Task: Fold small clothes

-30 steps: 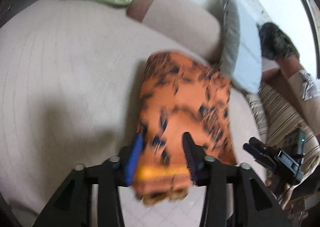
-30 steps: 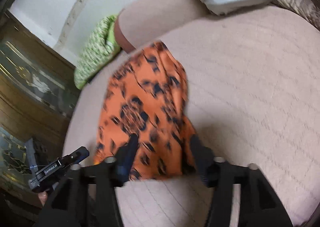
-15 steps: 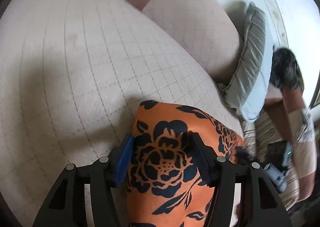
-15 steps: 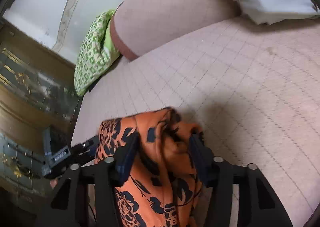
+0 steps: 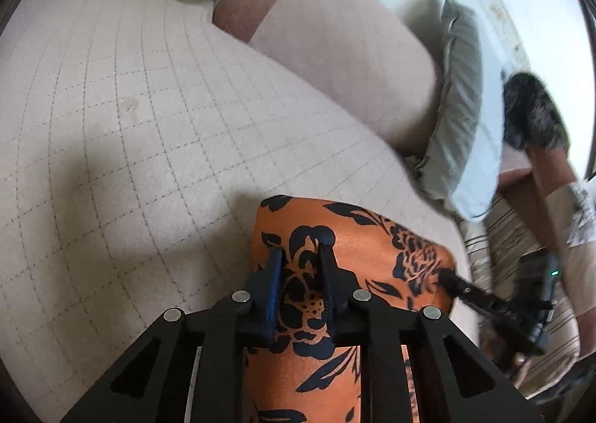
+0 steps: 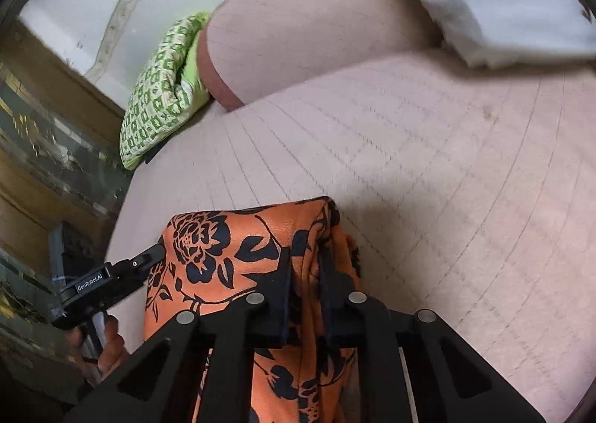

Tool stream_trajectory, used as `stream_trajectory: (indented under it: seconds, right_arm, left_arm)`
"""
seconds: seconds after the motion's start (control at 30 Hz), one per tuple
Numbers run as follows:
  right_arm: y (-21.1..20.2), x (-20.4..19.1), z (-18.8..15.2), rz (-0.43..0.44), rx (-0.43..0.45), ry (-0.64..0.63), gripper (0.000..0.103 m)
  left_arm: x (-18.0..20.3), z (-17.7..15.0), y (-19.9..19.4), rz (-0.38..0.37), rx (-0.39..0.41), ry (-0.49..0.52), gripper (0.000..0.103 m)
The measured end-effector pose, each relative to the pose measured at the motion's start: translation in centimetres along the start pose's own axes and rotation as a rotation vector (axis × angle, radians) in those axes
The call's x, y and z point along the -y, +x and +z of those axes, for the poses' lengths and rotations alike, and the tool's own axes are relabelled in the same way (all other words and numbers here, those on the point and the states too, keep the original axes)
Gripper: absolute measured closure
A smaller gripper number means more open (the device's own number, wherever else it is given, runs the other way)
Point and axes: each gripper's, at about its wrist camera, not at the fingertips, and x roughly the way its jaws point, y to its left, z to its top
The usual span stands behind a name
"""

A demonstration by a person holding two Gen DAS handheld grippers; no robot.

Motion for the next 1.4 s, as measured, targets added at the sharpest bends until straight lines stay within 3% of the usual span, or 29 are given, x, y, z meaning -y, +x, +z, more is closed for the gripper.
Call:
stream_trajectory:
  seconds: [0.13, 0.3, 0.4, 0.47, 0.53, 0.6, 0.87, 0.93, 0.97, 1.0, 1.03, 1.17, 1.23, 1.27, 1.33, 1.4]
  right_arm:
    - [3.1, 1.0, -0.8, -0.063, -0.059, 0.013, 0.091]
    - [3.0, 0.4, -0.7, -0.090, -0.056, -0.011, 0.089]
    - [1.0, -0.1, -0.6, -0.043, -0.033, 0.000, 0.080]
    - [-0.7, -0.3, -0.7, -0.019, -0.006, -0.001, 0.070]
    - [-2.2, -0.7, -1.1, 0.003, 0.017, -0.005, 0.055]
    - [-2.6, -1.3, -2.9, 0.015, 0.003, -0.031, 0.050]
    - [-4.7, -0.4, -13.3, -0.031, -0.053, 0.016, 0.050]
    - [-4.9, -0.3, -15.0, -0.040, -0.059, 0.028, 0.063]
    - [-5.0, -0.3, -15.7, -0.056, -0.052, 0.027, 0.067]
    - [-5.1, -0.1, -16.2, -0.068, -0.042, 0.026, 0.073]
    - [-5.1, 0.1, -16.3, -0.070, -0.040, 0.023, 0.077]
    - [-4.8, 0.6, -16.4, -0.076, -0.035, 0.042, 0.080]
    - [-6.1, 0.5, -17.1, -0.062, -0.001, 0.063, 0.075]
    - [-6.9, 0.5, -17.7, -0.056, 0.018, 0.077, 0.073]
    - [-8.0, 0.6, -19.5, -0.052, 0.038, 0.103, 0.064]
    - [-8.8, 0.5, -21.1, -0.056, 0.042, 0.121, 0.060]
  left_arm:
    - [0.1, -0.2, 0.5, 0.027, -0.004, 0.021, 0.084]
    - [1.3, -0.6, 0.2, 0.061, 0.010, 0.063, 0.078]
    - [2.4, -0.9, -1.6, 0.091, 0.038, 0.103, 0.077]
    - [3.1, -1.4, -3.0, 0.094, 0.053, 0.144, 0.072]
    - [3.0, -2.0, -4.5, 0.096, 0.059, 0.134, 0.058]
    - [2.4, -2.9, -5.8, 0.082, 0.060, 0.106, 0.055]
    - [0.2, -11.8, -9.9, 0.146, 0.002, 0.057, 0.055]
    - [-0.6, -13.6, -10.0, 0.139, -0.026, 0.006, 0.056]
    - [-0.9, -14.0, -9.9, 0.130, -0.046, -0.012, 0.059]
    - [-1.0, -14.3, -9.8, 0.127, -0.054, -0.014, 0.076]
    - [-0.8, -14.4, -9.5, 0.143, -0.063, 0.005, 0.085]
    - [-0.1, -15.0, -9.8, 0.188, -0.027, 0.026, 0.084]
    - [0.7, -16.1, -10.9, 0.220, 0.012, 0.051, 0.081]
    - [1.3, -17.1, -11.6, 0.244, 0.034, 0.080, 0.078]
    - [2.5, -19.3, -12.9, 0.305, 0.065, 0.128, 0.062]
    - [3.7, -21.9, -13.9, 0.349, 0.081, 0.169, 0.060]
